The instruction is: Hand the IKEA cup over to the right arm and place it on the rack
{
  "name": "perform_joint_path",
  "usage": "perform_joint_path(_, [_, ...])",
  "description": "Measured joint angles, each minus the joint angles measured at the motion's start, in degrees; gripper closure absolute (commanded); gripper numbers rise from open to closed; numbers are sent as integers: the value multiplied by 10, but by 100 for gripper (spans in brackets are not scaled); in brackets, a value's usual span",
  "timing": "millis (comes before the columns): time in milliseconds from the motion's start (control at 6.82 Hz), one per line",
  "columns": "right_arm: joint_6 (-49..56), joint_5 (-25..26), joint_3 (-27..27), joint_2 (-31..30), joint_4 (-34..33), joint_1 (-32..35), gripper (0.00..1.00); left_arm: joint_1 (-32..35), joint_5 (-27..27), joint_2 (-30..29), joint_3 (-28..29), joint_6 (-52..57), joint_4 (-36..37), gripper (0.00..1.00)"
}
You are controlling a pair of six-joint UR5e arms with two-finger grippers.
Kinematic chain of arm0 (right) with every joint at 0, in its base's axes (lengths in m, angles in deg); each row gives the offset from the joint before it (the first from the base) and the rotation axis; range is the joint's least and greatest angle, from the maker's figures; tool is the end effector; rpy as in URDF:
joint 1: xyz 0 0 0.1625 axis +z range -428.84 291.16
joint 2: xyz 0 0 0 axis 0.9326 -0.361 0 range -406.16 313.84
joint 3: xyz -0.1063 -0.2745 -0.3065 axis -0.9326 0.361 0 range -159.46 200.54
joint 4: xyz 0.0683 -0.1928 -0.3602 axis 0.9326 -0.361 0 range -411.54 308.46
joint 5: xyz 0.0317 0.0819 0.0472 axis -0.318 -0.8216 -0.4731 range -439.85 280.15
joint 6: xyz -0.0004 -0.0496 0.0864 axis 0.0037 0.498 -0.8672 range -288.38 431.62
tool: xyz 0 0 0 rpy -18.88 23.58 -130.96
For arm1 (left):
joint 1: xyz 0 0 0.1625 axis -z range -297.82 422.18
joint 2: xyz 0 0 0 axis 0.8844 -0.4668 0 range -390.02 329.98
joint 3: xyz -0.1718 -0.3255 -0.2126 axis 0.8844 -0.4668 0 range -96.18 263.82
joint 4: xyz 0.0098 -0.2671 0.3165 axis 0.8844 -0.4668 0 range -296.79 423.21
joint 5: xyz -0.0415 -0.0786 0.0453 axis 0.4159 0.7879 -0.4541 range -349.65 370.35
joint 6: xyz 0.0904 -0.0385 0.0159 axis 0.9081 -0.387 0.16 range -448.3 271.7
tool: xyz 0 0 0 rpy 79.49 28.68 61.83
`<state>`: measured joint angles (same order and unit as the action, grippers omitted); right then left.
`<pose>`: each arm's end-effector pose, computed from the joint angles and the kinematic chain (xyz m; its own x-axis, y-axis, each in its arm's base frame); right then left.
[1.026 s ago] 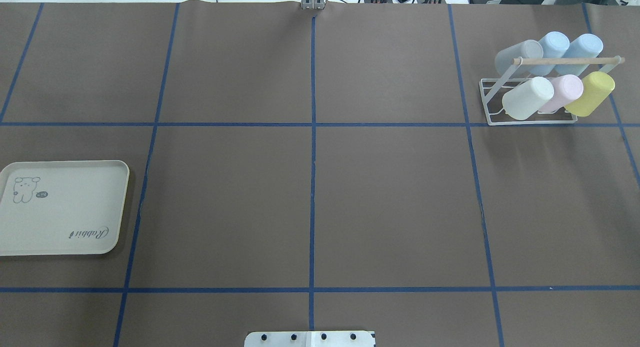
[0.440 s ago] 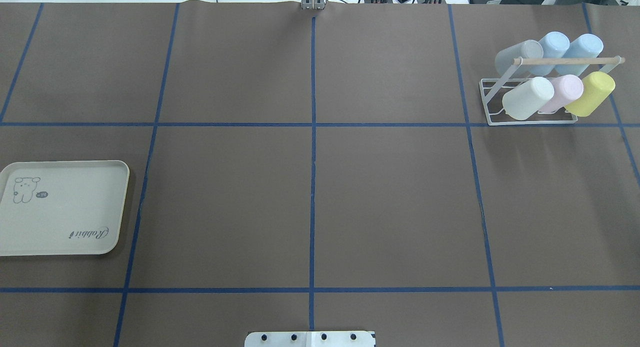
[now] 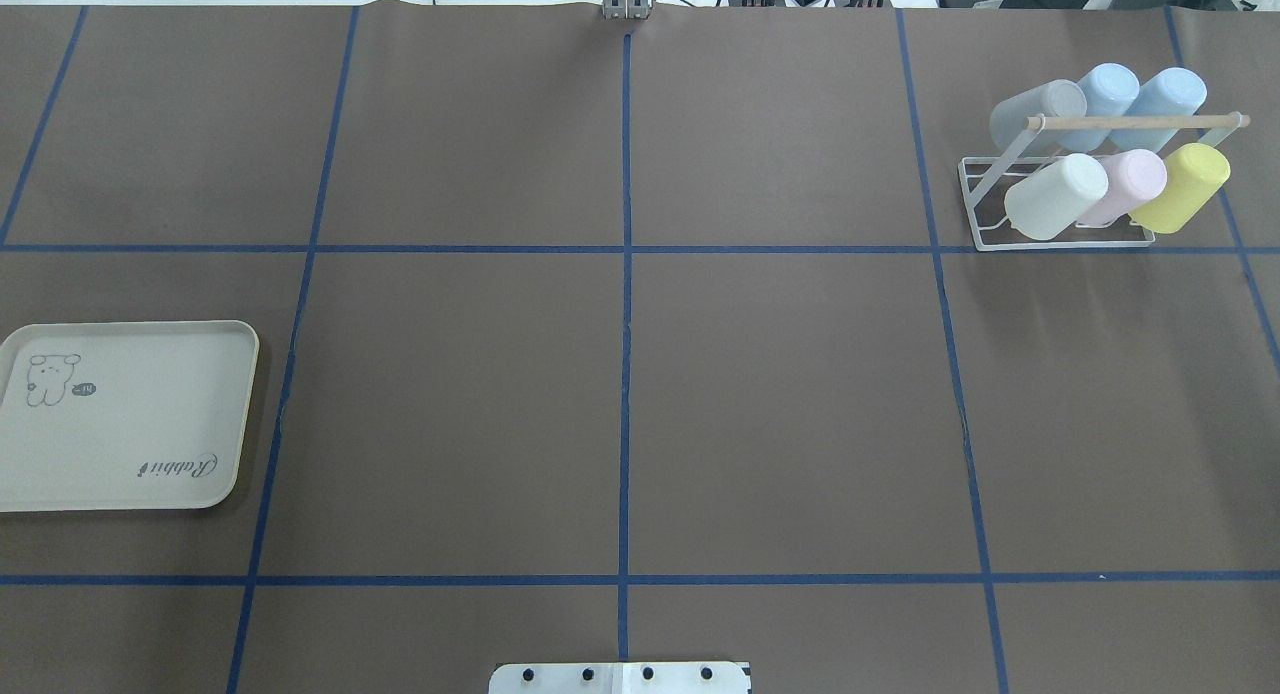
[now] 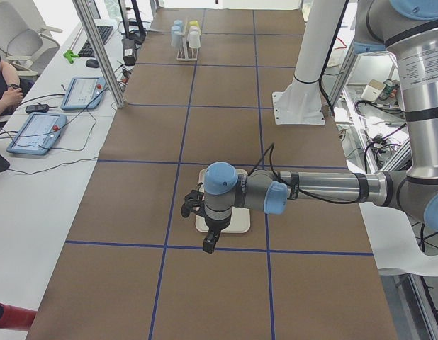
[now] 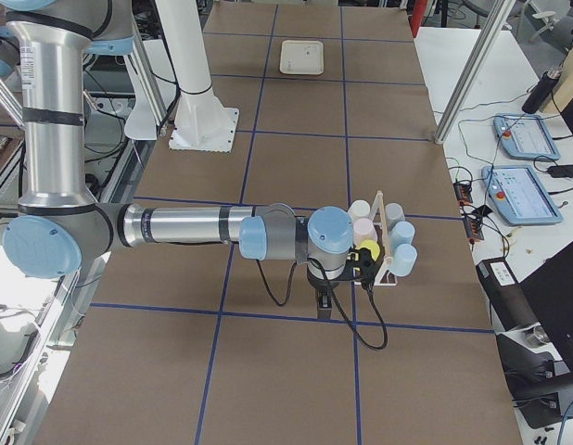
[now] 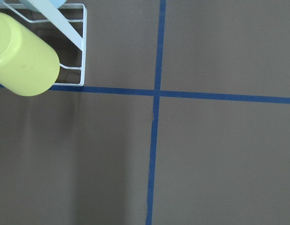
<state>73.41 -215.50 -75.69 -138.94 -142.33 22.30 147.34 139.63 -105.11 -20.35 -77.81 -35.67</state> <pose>0.0714 -0.4723 0.6283 0.6998 -0.0505 0.7126 0.0021 0.9976 0.0687 -0.0370 -0.3970 0.6405 0.7358 0.3316 -0.5905 -0.2212 0.9418 0.2532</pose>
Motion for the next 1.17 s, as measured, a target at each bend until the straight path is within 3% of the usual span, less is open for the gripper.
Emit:
perform_joint_path(733, [-49, 7, -4, 4, 15, 0, 0, 0, 1, -18, 47, 1, -32, 0])
perform_joint_path(1173, [-50, 7, -4, 5, 14, 0, 0, 0, 1, -38, 38, -47, -28, 0])
